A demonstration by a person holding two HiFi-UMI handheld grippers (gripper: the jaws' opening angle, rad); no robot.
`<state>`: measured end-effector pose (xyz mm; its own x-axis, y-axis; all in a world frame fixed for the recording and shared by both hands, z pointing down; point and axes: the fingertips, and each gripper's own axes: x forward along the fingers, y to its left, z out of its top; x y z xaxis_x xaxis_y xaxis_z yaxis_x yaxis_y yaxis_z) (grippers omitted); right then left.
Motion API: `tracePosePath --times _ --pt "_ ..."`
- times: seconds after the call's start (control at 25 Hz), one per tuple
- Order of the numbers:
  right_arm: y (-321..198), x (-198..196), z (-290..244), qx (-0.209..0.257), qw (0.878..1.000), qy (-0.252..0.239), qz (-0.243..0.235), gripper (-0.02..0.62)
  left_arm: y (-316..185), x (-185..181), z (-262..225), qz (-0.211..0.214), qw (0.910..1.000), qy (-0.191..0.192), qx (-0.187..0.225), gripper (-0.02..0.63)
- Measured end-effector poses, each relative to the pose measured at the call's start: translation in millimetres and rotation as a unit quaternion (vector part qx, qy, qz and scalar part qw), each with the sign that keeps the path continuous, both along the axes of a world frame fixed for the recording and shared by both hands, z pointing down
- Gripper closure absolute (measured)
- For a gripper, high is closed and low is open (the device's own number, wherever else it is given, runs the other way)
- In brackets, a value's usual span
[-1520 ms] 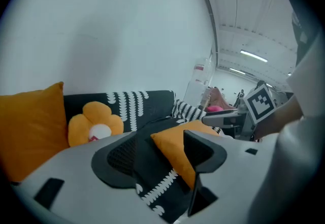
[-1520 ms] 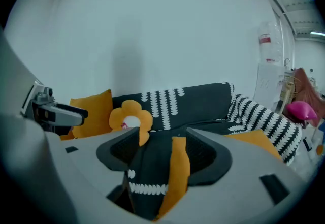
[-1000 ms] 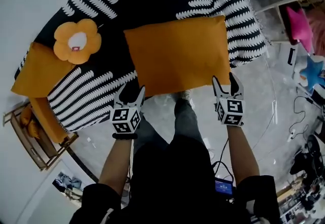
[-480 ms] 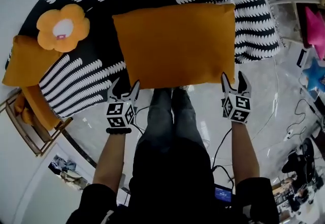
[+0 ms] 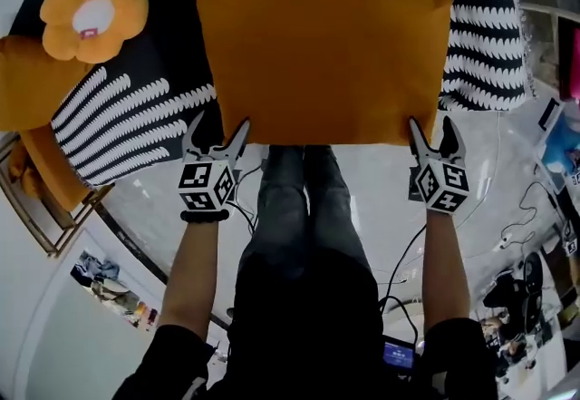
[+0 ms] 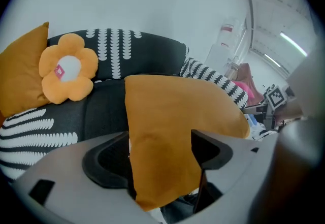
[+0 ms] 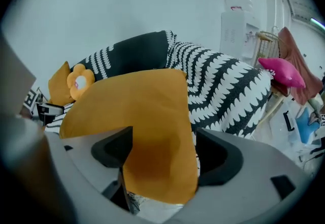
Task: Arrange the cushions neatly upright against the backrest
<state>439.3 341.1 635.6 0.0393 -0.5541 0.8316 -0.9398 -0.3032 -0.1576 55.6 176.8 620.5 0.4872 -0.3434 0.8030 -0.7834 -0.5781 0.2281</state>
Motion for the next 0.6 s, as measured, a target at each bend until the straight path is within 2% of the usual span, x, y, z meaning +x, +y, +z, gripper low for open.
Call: tracePosePath --times 0.12,0.24,0.4,0.52,0.6 --pt "-26 4 10 -0.01 0.999 -0.051 0.001 0.145 -15 14 2 0.015 0.9993 0.026 -0.021 0.172" --pt "-41 4 12 -0.012 0.997 -0.083 0.001 0.129 -25 23 4 0.026 0.9984 0.034 -0.037 0.152" --pt "-68 7 7 0.003 0.996 -0.091 -0.003 0.129 -51 34 1 0.023 0.9975 0.052 -0.042 0.144" --pt "-80 8 24 -0.026 0.996 -0.089 -0.016 0.114 -56 43 21 0.031 0.9969 0.038 -0.062 0.125" --pt "-79 9 41 -0.05 0.995 -0.092 -0.003 0.083 -53 47 36 0.042 0.9972 0.014 -0.061 0.123"
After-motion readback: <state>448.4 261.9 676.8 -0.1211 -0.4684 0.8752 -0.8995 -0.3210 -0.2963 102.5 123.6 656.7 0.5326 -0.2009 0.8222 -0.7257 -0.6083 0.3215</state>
